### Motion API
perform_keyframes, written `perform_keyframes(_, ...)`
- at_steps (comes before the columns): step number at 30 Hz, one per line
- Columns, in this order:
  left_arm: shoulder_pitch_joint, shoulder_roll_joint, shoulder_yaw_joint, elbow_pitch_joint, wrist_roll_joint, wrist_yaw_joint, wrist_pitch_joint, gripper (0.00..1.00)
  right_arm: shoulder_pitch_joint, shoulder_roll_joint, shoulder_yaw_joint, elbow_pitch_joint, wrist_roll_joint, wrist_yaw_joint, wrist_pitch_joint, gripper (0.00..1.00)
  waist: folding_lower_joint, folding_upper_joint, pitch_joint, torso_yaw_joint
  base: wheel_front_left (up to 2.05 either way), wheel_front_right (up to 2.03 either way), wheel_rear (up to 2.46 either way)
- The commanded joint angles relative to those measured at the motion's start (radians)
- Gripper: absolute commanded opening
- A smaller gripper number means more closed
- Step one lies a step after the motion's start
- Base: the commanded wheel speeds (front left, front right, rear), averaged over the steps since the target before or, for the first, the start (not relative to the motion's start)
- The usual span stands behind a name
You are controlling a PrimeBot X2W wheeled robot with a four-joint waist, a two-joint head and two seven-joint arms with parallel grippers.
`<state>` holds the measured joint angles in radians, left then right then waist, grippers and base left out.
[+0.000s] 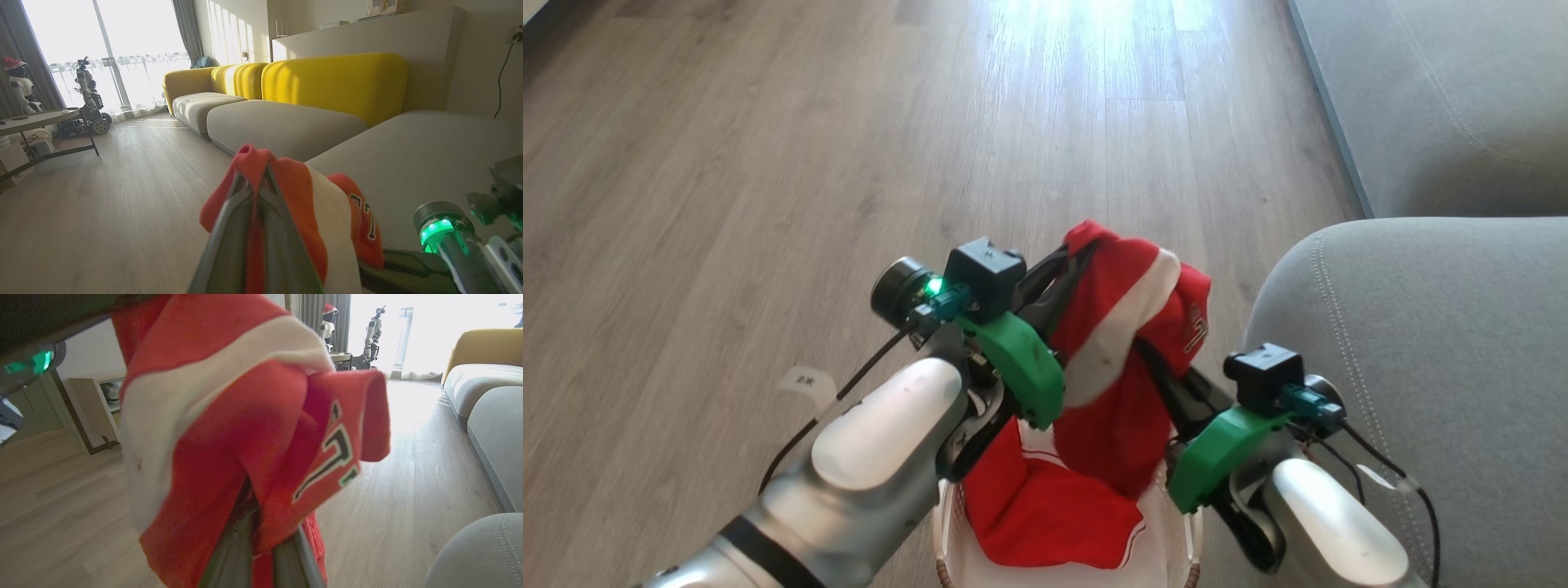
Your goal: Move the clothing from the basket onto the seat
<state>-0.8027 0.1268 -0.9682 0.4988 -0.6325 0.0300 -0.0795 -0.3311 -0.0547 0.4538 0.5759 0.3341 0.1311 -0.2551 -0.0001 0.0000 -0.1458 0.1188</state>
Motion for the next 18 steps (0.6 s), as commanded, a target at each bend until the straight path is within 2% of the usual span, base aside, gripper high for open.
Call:
perform_keyframes(1, -0.040, 0.024, 0.029, -0.016, 0.001, 0.008, -0.004, 0.00, -0.014, 0.005, -0.007, -0.045, -0.006, 0.000, -0.007, 0.00, 0.0001, 0.0000, 0.001, -0.005, 0.00, 0.00, 0.00)
perform_keyframes(2, -0.035, 0.023, 0.031, -0.012, -0.002, 0.010, -0.010, 0.29, -0.007, 0.005, -0.018, -0.052, -0.012, 0.000, -0.007, 0.00, 0.0001, 0.0000, 0.002, -0.009, 0.00, 0.00, 0.00)
perform_keyframes(3, -0.030, 0.022, 0.034, -0.008, -0.006, 0.010, -0.017, 0.84, 0.000, 0.005, -0.031, -0.061, -0.017, 0.000, -0.007, 0.00, 0.0001, 0.0000, 0.003, -0.013, 0.00, 0.00, 0.00)
perform_keyframes(4, -0.025, 0.022, 0.034, -0.004, -0.008, 0.011, -0.021, 1.00, 0.007, 0.005, -0.044, -0.069, -0.024, 0.000, -0.007, 0.00, 0.0001, 0.0000, 0.004, -0.018, 0.00, 0.00, 0.00)
perform_keyframes(10, -0.001, 0.021, 0.034, 0.020, -0.018, 0.011, -0.044, 1.00, 0.038, 0.005, -0.123, -0.113, -0.076, 0.000, -0.007, 0.00, 0.0001, 0.0000, 0.013, -0.046, 0.00, 0.00, 0.00)
perform_keyframes(18, 0.050, 0.020, 0.025, 0.048, -0.036, 0.004, -0.071, 1.00, 0.081, -0.002, -0.250, -0.197, -0.184, 0.000, -0.007, 0.00, 0.0001, 0.0000, 0.028, -0.118, 0.00, 0.00, 0.00)
